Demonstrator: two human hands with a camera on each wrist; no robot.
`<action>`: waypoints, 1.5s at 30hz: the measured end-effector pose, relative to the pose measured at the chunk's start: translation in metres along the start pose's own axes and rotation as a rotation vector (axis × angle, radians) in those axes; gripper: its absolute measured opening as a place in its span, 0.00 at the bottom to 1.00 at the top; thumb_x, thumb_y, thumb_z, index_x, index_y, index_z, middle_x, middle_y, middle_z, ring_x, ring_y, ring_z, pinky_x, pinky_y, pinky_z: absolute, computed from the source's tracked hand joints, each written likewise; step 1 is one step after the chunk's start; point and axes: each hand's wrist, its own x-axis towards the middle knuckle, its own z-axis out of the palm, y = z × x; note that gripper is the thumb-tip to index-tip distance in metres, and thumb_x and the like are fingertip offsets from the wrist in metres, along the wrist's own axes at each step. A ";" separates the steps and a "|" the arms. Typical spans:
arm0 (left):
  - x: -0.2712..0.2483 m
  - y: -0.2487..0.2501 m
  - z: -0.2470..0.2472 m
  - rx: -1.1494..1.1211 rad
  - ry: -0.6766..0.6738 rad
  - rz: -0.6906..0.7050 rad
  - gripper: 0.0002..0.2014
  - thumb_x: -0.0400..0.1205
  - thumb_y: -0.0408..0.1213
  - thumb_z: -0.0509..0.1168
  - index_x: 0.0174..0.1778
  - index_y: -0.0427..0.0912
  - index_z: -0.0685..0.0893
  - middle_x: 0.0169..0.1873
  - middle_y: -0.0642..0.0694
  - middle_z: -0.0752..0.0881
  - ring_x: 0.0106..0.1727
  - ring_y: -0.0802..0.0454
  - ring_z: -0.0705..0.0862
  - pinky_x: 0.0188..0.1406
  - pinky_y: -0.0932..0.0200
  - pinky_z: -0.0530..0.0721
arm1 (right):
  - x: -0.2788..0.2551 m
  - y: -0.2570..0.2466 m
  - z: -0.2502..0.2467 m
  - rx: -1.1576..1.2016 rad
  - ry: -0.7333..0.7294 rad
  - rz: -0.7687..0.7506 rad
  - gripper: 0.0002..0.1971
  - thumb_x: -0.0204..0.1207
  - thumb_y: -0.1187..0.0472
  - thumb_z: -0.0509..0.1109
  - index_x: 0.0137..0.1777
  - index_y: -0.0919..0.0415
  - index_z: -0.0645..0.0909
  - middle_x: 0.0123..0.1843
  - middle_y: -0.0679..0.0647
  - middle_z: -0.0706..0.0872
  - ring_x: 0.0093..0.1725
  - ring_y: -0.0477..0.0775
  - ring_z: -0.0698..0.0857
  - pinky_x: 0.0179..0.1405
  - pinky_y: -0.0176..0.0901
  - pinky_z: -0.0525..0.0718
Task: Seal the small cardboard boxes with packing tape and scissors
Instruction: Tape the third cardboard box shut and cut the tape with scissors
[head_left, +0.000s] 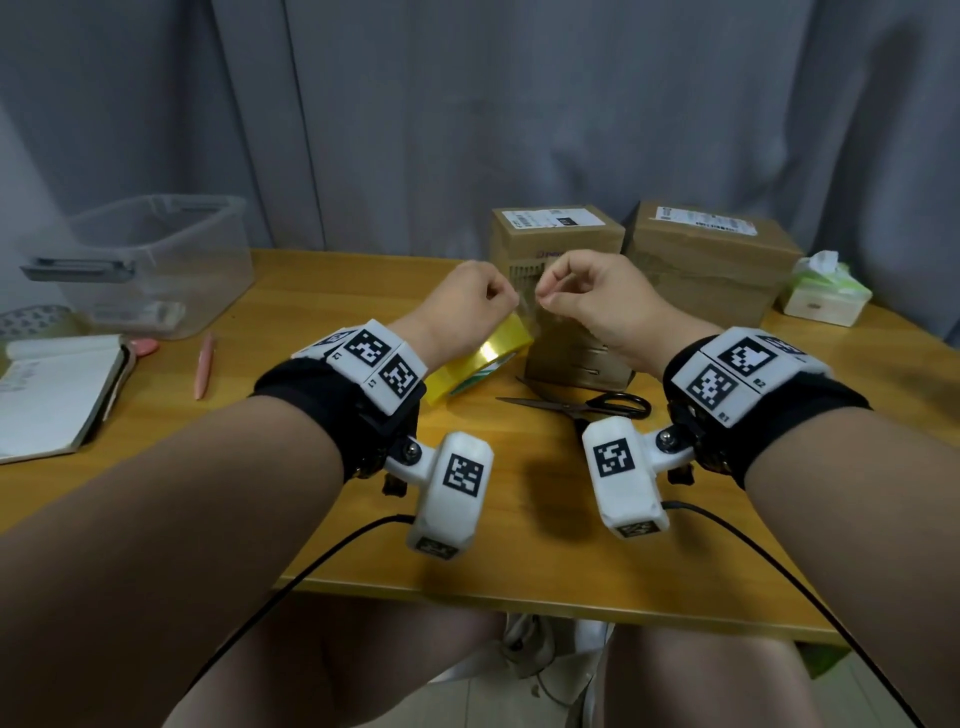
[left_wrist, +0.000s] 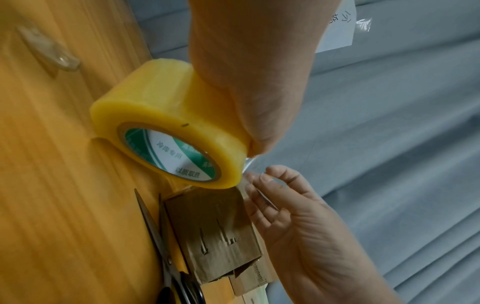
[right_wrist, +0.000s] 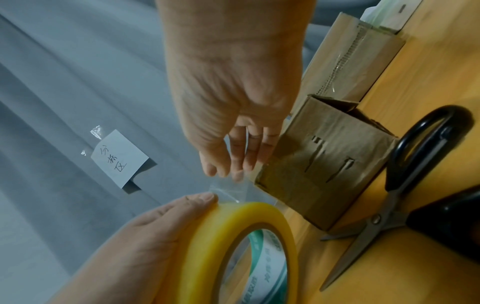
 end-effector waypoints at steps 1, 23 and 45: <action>-0.001 0.000 0.000 0.005 0.006 0.001 0.05 0.85 0.36 0.61 0.45 0.42 0.80 0.45 0.50 0.78 0.37 0.62 0.74 0.32 0.84 0.69 | -0.002 0.000 0.000 0.005 -0.008 -0.001 0.10 0.75 0.71 0.71 0.39 0.55 0.81 0.43 0.56 0.85 0.45 0.50 0.82 0.53 0.43 0.81; -0.006 -0.007 -0.012 -0.110 0.058 -0.089 0.06 0.85 0.37 0.61 0.44 0.43 0.79 0.35 0.52 0.78 0.34 0.59 0.74 0.32 0.66 0.74 | -0.012 0.001 0.002 -0.060 0.162 -0.019 0.15 0.80 0.63 0.69 0.66 0.58 0.78 0.52 0.47 0.81 0.47 0.40 0.80 0.47 0.26 0.81; -0.005 -0.012 -0.011 0.150 0.028 0.122 0.04 0.81 0.42 0.67 0.45 0.46 0.82 0.48 0.49 0.79 0.46 0.59 0.75 0.40 0.79 0.69 | 0.008 0.004 0.008 -0.482 0.076 -0.105 0.11 0.79 0.52 0.69 0.43 0.58 0.87 0.57 0.51 0.75 0.60 0.50 0.75 0.63 0.45 0.74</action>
